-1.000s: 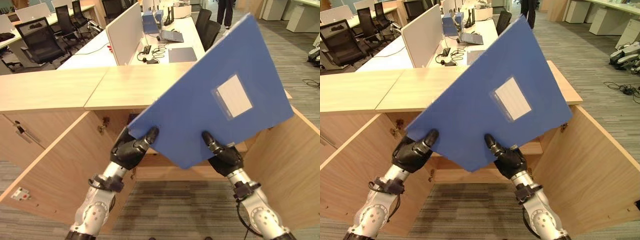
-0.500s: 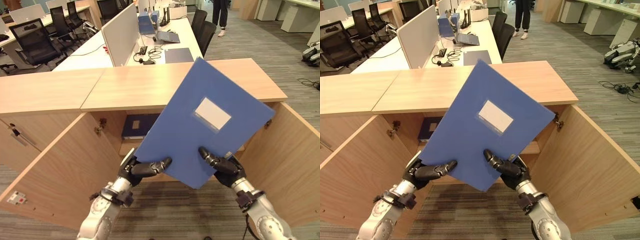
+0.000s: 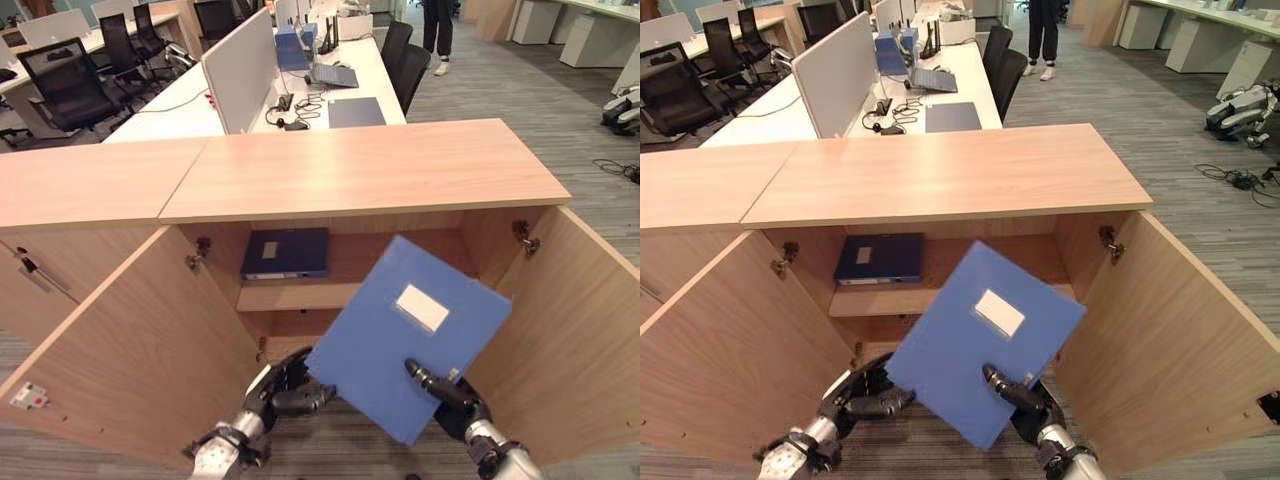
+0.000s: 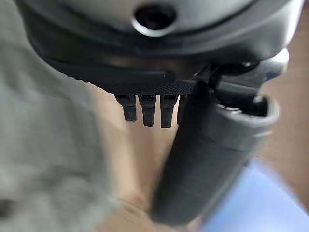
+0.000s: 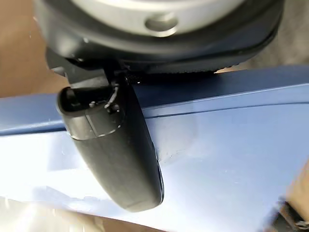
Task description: Put the empty folder in the office cabinet
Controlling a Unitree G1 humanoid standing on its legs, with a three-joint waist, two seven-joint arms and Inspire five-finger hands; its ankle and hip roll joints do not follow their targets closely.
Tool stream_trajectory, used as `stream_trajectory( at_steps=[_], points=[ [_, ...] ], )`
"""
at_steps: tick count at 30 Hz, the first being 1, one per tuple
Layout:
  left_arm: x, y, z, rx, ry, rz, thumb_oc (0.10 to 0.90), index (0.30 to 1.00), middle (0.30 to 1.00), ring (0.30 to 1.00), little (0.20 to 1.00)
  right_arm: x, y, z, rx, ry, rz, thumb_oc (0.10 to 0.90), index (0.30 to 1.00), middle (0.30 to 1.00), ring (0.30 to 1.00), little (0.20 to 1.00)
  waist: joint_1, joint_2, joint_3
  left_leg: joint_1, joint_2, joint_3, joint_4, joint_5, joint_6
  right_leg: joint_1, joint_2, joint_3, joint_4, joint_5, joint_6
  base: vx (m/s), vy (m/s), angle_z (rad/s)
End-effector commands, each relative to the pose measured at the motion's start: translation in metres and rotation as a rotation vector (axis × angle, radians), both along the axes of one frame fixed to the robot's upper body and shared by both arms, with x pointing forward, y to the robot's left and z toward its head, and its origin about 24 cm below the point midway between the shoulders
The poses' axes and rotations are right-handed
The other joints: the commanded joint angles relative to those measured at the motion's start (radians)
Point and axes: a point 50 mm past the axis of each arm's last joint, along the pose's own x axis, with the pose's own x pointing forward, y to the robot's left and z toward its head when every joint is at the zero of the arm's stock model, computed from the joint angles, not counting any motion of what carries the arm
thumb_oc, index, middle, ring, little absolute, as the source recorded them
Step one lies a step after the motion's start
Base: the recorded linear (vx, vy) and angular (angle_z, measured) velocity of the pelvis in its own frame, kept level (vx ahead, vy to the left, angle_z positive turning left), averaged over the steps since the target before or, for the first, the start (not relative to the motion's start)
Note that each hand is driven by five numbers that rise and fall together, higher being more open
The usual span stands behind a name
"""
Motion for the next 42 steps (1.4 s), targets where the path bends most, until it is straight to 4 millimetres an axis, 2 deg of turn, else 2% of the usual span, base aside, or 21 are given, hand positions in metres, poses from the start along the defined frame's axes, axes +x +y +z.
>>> stream_trajectory(
  at_steps=[1, 5, 6, 11, 14, 16, 18, 24, 26, 28, 30, 32, 34, 35, 36, 37, 38, 39, 40, 41, 42],
  points=[
    [0.011, 0.036, 0.002, 0.144, 0.0, 0.056, 0.8, 0.9, 0.9, 0.9, 0.9, 0.057, -0.014, 0.073, 0.088, -0.485, -0.169, 0.4, 0.3, 0.3, 0.3, 0.3, -0.004, -0.006, 0.014, 0.098, 0.111, -0.034, 0.013, -0.034, -0.112, 0.012, 0.011, 0.06, 0.071, -0.182, 0.022, 0.01, -0.122, -0.04],
    [-0.008, 0.038, -0.015, 0.173, 0.132, 0.052, 0.8, 0.9, 0.9, 0.9, 0.9, 0.06, -0.021, 0.074, 0.099, -0.498, -0.23, 0.4, 0.3, 0.3, 0.3, 0.3, -0.002, -0.017, 0.049, 0.0, 0.14, -0.064, 0.197, -0.026, -0.116, 0.004, 0.023, 0.077, 0.094, -0.202, -0.007, -0.04, -0.12, 0.05],
    [-0.011, 0.038, -0.018, 0.171, 0.151, 0.067, 0.8, 0.9, 0.9, 0.9, 0.9, 0.06, -0.023, 0.074, 0.083, -0.494, -0.235, 0.4, 0.3, 0.3, 0.3, 0.3, 0.003, -0.02, 0.062, -0.036, 0.149, -0.086, 0.247, 0.009, -0.12, 0.012, 0.025, 0.076, 0.092, -0.203, -0.014, -0.01, -0.121, 0.23],
    [-0.024, 0.037, -0.028, 0.149, 0.228, 0.14, 0.8, 0.9, 0.9, 0.9, 0.9, 0.062, -0.025, 0.07, 0.081, -0.47, -0.257, 0.4, 0.3, 0.3, 0.3, 0.3, 0.015, -0.039, 0.079, -0.134, 0.138, -0.122, 0.381, 0.049, -0.104, 0.043, 0.016, 0.074, 0.083, -0.219, -0.036, 0.08, -0.054, 0.22],
    [-0.032, 0.033, -0.033, 0.13, 0.27, 0.15, 0.8, 0.9, 0.9, 0.9, 0.9, 0.064, -0.025, 0.07, 0.088, -0.469, -0.276, 0.4, 0.3, 0.3, 0.3, 0.3, 0.033, -0.043, 0.077, -0.176, 0.137, -0.093, 0.286, 0.033, -0.093, 0.062, 0.002, 0.066, 0.074, -0.237, -0.02, 0.18, 0.062, -0.03],
    [-0.033, 0.024, -0.035, 0.115, 0.276, 0.119, 0.8, 0.9, 0.9, 0.9, 0.9, 0.07, -0.021, 0.071, 0.099, -0.475, -0.273, 0.4, 0.3, 0.3, 0.3, 0.3, 0.078, -0.032, 0.083, -0.25, 0.138, -0.108, 0.116, 0.089, -0.097, 0.072, -0.002, 0.073, 0.072, -0.257, -0.005, 0.27, 0.103, -0.19],
    [-0.031, 0.019, -0.035, 0.099, 0.263, 0.114, 0.8, 0.9, 0.9, 0.9, 0.9, 0.074, -0.021, 0.069, 0.089, -0.458, -0.273, 0.4, 0.3, 0.3, 0.3, 0.3, 0.105, -0.035, 0.09, -0.285, 0.127, -0.137, 0.034, 0.096, -0.107, 0.09, -0.009, 0.086, 0.072, -0.282, 0.005, 0.33, 0.078, -0.25],
    [-0.031, 0.011, -0.031, 0.077, 0.229, 0.085, 0.8, 0.9, 0.9, 0.9, 0.9, 0.077, -0.012, 0.056, 0.068, -0.374, -0.215, 0.4, 0.3, 0.3, 0.3, 0.3, 0.171, -0.043, 0.08, -0.405, 0.166, -0.162, 0.008, 0.108, -0.137, 0.222, -0.042, 0.162, 0.048, -0.378, 0.025, 0.43, 0.135, -0.27],
    [-0.037, 0.013, -0.032, 0.093, 0.246, 0.076, 0.8, 0.9, 0.9, 0.9, 0.9, 0.079, -0.006, 0.052, 0.06, -0.342, -0.173, 0.4, 0.3, 0.3, 0.3, 0.3, 0.218, -0.054, 0.062, -0.433, 0.167, -0.196, 0.016, 0.118, -0.144, 0.283, -0.083, 0.208, 0.044, -0.412, 0.054, 0.67, 0.289, -0.09],
    [-0.038, 0.016, -0.031, 0.105, 0.246, 0.075, 0.8, 0.9, 0.9, 0.9, 0.9, 0.078, -0.005, 0.049, 0.057, -0.33, -0.162, 0.4, 0.3, 0.3, 0.3, 0.3, 0.226, -0.056, 0.06, -0.436, 0.17, -0.197, 0.028, 0.144, -0.146, 0.296, -0.101, 0.216, 0.049, -0.417, 0.061, 0.48, 0.258, -0.09],
    [-0.036, 0.021, -0.031, 0.124, 0.246, 0.078, 0.8, 0.9, 0.9, 0.9, 0.9, 0.077, 0.0, 0.045, 0.063, -0.313, -0.147, 0.4, 0.3, 0.3, 0.3, 0.3, 0.241, -0.079, 0.042, -0.463, 0.138, -0.174, 0.121, 0.175, -0.133, 0.277, -0.176, 0.218, 0.082, -0.357, 0.11, 0.65, 0.366, -0.82],
    [-0.035, 0.023, -0.031, 0.133, 0.248, 0.085, 0.8, 0.9, 0.9, 0.9, 0.9, 0.076, 0.0, 0.041, 0.06, -0.296, -0.151, 0.4, 0.3, 0.3, 0.3, 0.3, 0.239, -0.097, 0.033, -0.484, 0.111, -0.164, 0.153, 0.158, -0.117, 0.25, -0.2, 0.224, 0.118, -0.311, 0.127, 0.37, 0.193, -0.33],
    [-0.025, 0.024, -0.029, 0.17, 0.232, 0.035, 0.8, 0.9, 0.9, 0.9, 0.9, 0.079, 0.006, 0.036, 0.053, -0.269, -0.13, 0.4, 0.3, 0.3, 0.3, 0.3, 0.23, -0.121, 0.03, -0.471, 0.071, -0.122, 0.169, 0.113, -0.075, 0.183, -0.23, 0.243, 0.212, -0.12, 0.148, 0.35, 0.187, -0.3],
    [-0.018, 0.024, -0.026, 0.185, 0.211, 0.004, 0.8, 0.9, 0.9, 0.9, 0.9, 0.081, 0.008, 0.037, 0.056, -0.272, -0.124, 0.4, 0.3, 0.3, 0.3, 0.3, 0.227, -0.119, 0.036, -0.45, 0.056, -0.104, 0.163, 0.092, -0.052, 0.132, -0.233, 0.256, 0.282, -0.039, 0.144, 0.21, 0.132, -0.34],
    [-0.018, 0.024, -0.026, 0.185, 0.21, 0.004, 0.8, 0.9, 0.9, 0.9, 0.9, 0.081, 0.008, 0.037, 0.056, -0.272, -0.125, 0.4, 0.3, 0.3, 0.3, 0.3, 0.233, -0.116, 0.033, -0.453, 0.063, -0.1, 0.163, 0.093, -0.051, 0.125, -0.23, 0.264, 0.28, -0.034, 0.144, 0.22, 0.184, -0.44],
    [-0.014, 0.023, -0.024, 0.183, 0.196, -0.018, 0.8, 0.9, 0.9, 0.9, 0.9, 0.082, 0.01, 0.036, 0.066, -0.27, -0.119, 0.4, 0.3, 0.3, 0.3, 0.3, 0.23, -0.107, 0.039, -0.421, 0.048, -0.082, 0.148, 0.072, -0.027, 0.076, -0.227, 0.272, 0.363, 0.042, 0.139, 0.38, 0.344, -0.55],
    [-0.011, 0.023, -0.021, 0.177, 0.18, -0.039, 0.8, 0.9, 0.9, 0.9, 0.9, 0.083, 0.015, 0.039, 0.069, -0.283, -0.085, 0.4, 0.3, 0.3, 0.3, 0.3, 0.221, -0.082, 0.055, -0.335, 0.021, -0.05, 0.113, 0.038, 0.011, -0.005, -0.249, 0.201, 0.5, 0.128, 0.13, 0.39, 0.344, -0.49],
    [-0.011, 0.023, -0.021, 0.177, 0.18, -0.039, 0.8, 0.9, 0.9, 0.9, 0.9, 0.083, 0.015, 0.039, 0.068, -0.284, -0.085, 0.4, 0.3, 0.3, 0.3, 0.3, 0.225, -0.079, 0.053, -0.336, 0.025, -0.048, 0.112, 0.039, 0.012, -0.007, -0.245, 0.205, 0.495, 0.133, 0.13, 0.53, 0.455, -0.5],
    [-0.004, 0.022, -0.018, 0.186, 0.155, -0.063, 0.8, 0.9, 0.9, 0.9, 0.9, 0.082, 0.019, 0.038, 0.047, -0.281, -0.056, 0.4, 0.3, 0.3, 0.3, 0.3, 0.208, -0.057, 0.062, -0.265, -0.012, -0.026, 0.074, 0.005, 0.045, -0.047, -0.257, 0.114, 0.576, 0.136, 0.126, 0.27, 0.227, -0.29],
    [-0.003, 0.021, -0.018, 0.185, 0.155, -0.064, 0.8, 0.9, 0.9, 0.9, 0.9, 0.082, 0.019, 0.039, 0.046, -0.281, -0.056, 0.4, 0.3, 0.3, 0.3, 0.3, 0.21, -0.054, 0.06, -0.267, -0.008, -0.026, 0.075, 0.006, 0.044, -0.049, -0.253, 0.115, 0.573, 0.141, 0.125, 0.42, 0.348, -0.32],
    [0.0, 0.019, -0.017, 0.182, 0.143, -0.063, 0.8, 0.9, 0.9, 0.9, 0.9, 0.08, 0.02, 0.038, 0.043, -0.281, -0.043, 0.4, 0.3, 0.3, 0.3, 0.3, 0.192, -0.036, 0.072, -0.228, -0.015, -0.019, 0.06, -0.009, 0.053, -0.105, -0.211, 0.13, 0.639, 0.107, 0.116, 0.31, 0.251, -0.04]
  ],
)
